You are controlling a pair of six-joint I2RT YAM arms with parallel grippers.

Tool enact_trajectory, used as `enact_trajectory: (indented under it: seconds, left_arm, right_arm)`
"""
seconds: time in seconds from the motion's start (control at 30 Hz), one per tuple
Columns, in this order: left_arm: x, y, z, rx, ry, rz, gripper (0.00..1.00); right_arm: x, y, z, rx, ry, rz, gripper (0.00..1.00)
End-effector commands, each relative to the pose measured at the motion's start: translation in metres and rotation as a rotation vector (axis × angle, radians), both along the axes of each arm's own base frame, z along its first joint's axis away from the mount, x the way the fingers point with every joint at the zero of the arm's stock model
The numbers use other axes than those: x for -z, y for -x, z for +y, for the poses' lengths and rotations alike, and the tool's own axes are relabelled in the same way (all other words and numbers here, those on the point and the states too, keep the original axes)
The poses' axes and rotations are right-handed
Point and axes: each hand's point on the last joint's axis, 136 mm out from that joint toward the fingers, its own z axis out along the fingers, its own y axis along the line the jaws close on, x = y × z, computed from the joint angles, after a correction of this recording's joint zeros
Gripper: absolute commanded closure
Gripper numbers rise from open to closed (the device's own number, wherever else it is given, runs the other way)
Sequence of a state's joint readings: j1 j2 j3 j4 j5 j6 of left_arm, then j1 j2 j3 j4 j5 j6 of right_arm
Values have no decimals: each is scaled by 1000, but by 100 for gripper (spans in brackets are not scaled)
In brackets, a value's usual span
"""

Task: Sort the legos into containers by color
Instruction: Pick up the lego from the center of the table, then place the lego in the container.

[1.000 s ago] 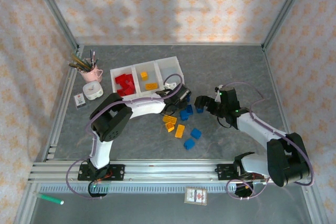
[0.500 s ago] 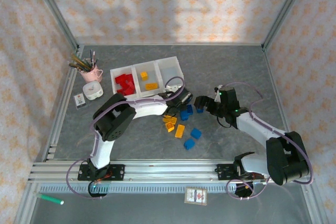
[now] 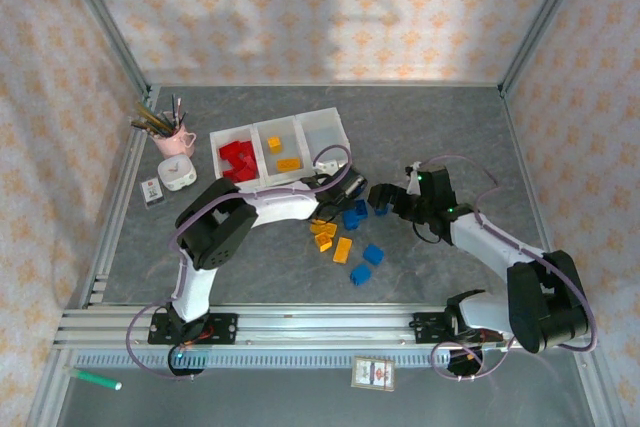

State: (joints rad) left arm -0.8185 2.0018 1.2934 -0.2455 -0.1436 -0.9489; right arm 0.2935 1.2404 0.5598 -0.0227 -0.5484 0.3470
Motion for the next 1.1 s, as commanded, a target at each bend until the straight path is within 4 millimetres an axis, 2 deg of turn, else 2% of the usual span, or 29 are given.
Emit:
enact_trajectory:
  seconds: [0.0, 0.13, 0.3, 0.4, 0.53, 0.67, 0.77, 0.97, 1.03, 1.07]
  left_arm:
    - [-22, 5, 18, -10, -43, -39, 77]
    - [-49, 12, 30, -4, -39, -83, 77]
    - [-85, 13, 59, -9, -107, -141, 77]
    - [-107, 2, 85, -38, -138, -180, 77]
    - [-118, -22, 120, -81, -161, -196, 77]
    - [-117, -53, 144, -108, -192, -190, 77]
    - [-110, -77, 148, -102, -190, -195, 77]
    - [-83, -117, 160, -115, -220, -137, 77]
    - [-79, -126, 161, -113, -224, -127, 74]
    - [-78, -129, 160, -108, -224, -126, 69]
  right_arm:
    - [-22, -4, 5, -56, 4, -52, 0]
    - [-34, -4, 11, -85, 5, -70, 0]
    - [-46, -3, 28, -124, -1, -81, 0]
    - [-53, -5, 41, -135, -2, -98, 0]
    - [-56, -10, 54, -131, -31, -102, 0]
    - [-57, -18, 61, -118, -56, -101, 0]
    - [-57, -22, 63, -113, -58, -109, 0]
    - [-54, -29, 62, -94, -39, -108, 0]
    - [-52, -29, 62, -93, -37, -107, 0]
    - [-52, -30, 61, -92, -35, -106, 0]
